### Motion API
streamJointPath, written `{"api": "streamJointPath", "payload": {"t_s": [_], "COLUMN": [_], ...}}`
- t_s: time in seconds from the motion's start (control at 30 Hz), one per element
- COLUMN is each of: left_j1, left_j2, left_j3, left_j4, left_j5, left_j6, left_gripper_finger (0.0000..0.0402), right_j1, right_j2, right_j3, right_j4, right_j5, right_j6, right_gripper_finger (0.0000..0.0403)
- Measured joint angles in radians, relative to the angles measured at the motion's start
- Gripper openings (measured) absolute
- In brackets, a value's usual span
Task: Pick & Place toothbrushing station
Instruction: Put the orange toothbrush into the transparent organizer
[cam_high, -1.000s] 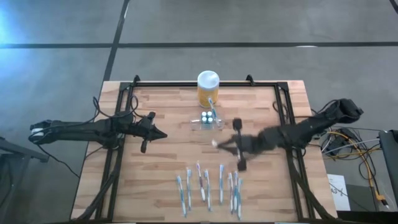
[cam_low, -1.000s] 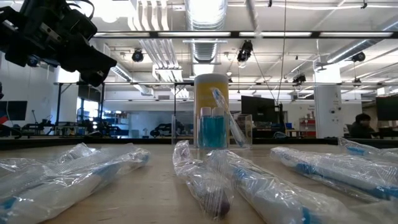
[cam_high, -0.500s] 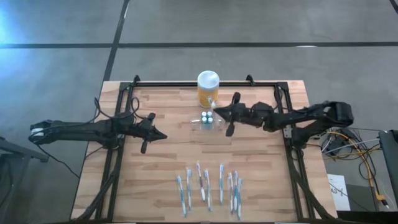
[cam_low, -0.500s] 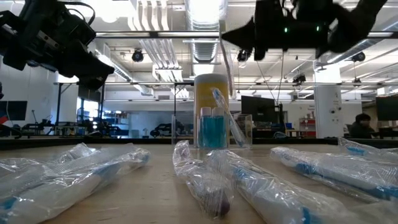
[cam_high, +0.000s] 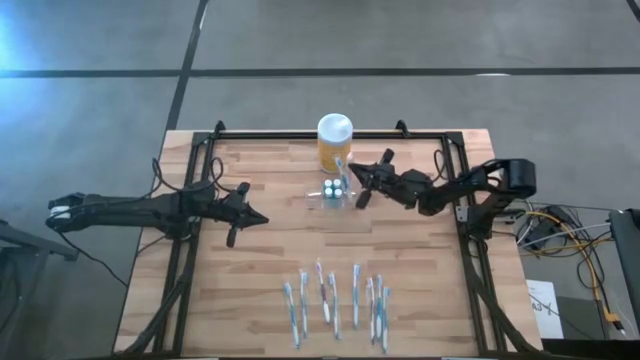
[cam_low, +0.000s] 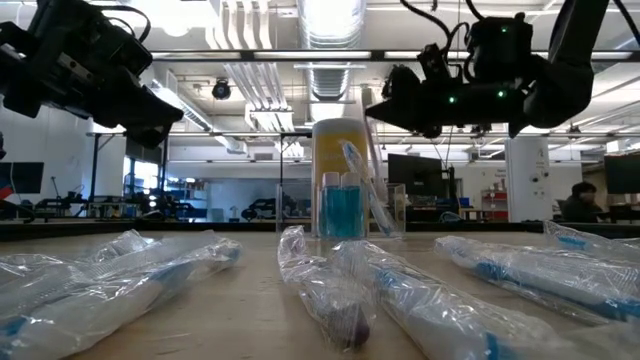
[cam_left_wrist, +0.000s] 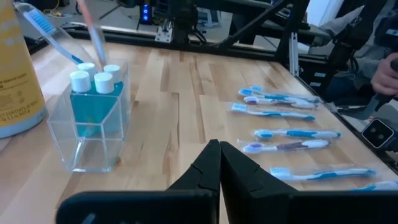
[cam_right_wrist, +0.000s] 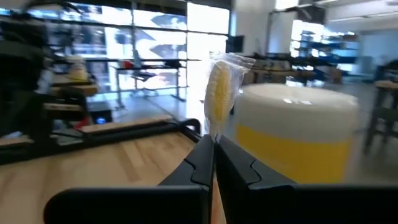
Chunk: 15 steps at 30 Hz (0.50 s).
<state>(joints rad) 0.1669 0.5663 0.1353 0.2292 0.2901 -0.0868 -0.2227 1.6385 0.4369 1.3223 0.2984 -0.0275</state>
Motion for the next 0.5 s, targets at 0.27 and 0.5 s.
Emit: {"api": "streamJointPath", "payload": {"t_s": [0.27,0.5], "left_j1": [0.000,0.000], "left_j2": [0.000,0.000], "left_j3": [-0.006,-0.009], "left_j4": [0.003,0.003], "left_j5": [0.000,0.000], "left_j6": [-0.013,-0.043], "left_gripper_finger": [0.0005,0.0005], "right_j1": [0.001,0.002], "right_j2": [0.002,0.001], "right_j3": [-0.017,-0.020], "right_j4": [-0.019,-0.075], "right_j5": [0.019,0.017], "right_j6": [0.021,0.052], "right_gripper_finger": [0.0008,0.0008]}}
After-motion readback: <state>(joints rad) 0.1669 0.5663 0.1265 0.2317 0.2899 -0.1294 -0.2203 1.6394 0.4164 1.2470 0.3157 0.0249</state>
